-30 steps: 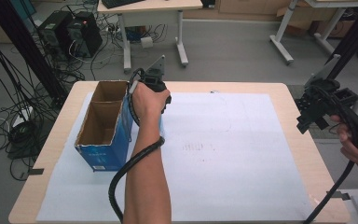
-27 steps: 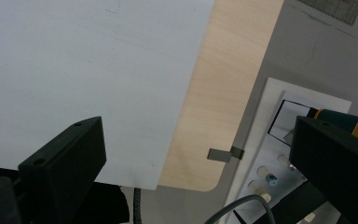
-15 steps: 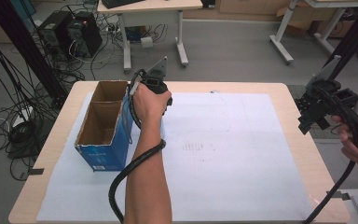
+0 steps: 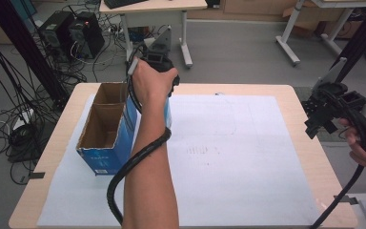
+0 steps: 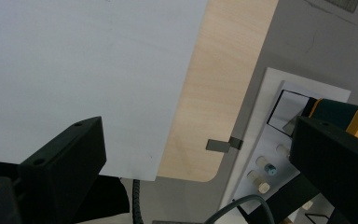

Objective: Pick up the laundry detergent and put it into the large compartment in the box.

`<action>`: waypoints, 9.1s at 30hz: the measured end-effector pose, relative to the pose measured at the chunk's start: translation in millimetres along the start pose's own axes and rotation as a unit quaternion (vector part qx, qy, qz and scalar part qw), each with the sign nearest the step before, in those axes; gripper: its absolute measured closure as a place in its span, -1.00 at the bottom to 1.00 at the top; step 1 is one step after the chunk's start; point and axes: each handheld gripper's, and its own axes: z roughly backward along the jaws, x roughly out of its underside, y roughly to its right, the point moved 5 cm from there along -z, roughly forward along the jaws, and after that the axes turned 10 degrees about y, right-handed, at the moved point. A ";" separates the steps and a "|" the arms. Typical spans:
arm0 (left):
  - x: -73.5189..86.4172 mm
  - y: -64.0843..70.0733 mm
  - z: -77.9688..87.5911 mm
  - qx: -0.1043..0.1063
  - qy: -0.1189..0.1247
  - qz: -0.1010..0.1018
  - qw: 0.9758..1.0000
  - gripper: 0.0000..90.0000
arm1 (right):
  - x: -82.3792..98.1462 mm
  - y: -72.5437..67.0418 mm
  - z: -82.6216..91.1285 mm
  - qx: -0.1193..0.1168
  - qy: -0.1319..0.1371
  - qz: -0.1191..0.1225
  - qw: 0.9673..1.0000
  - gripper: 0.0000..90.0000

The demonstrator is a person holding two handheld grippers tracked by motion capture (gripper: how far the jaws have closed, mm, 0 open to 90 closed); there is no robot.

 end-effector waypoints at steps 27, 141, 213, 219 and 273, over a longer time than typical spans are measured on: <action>-9.1 -29.3 126.8 -0.018 0.034 0.016 0.999 -0.15 | -6.4 -10.0 24.6 0.005 0.011 0.009 1.000 -0.93; 106.0 -133.6 -66.4 -0.039 -0.014 0.039 0.998 -0.15 | -1.5 -40.2 26.9 0.018 0.004 0.019 1.000 -0.93; 113.8 -96.7 36.8 -0.035 0.090 0.046 0.994 -0.76 | 7.0 -39.4 34.8 0.003 0.019 0.021 1.000 -0.93; 106.8 -75.1 48.0 -0.028 0.099 0.032 0.994 -0.79 | 12.5 -29.4 41.4 -0.003 0.032 0.013 0.999 -0.93; 63.7 -17.8 15.2 0.021 0.061 -0.033 0.997 -0.80 | 1.2 -19.9 35.7 -0.008 0.028 0.005 1.000 -0.93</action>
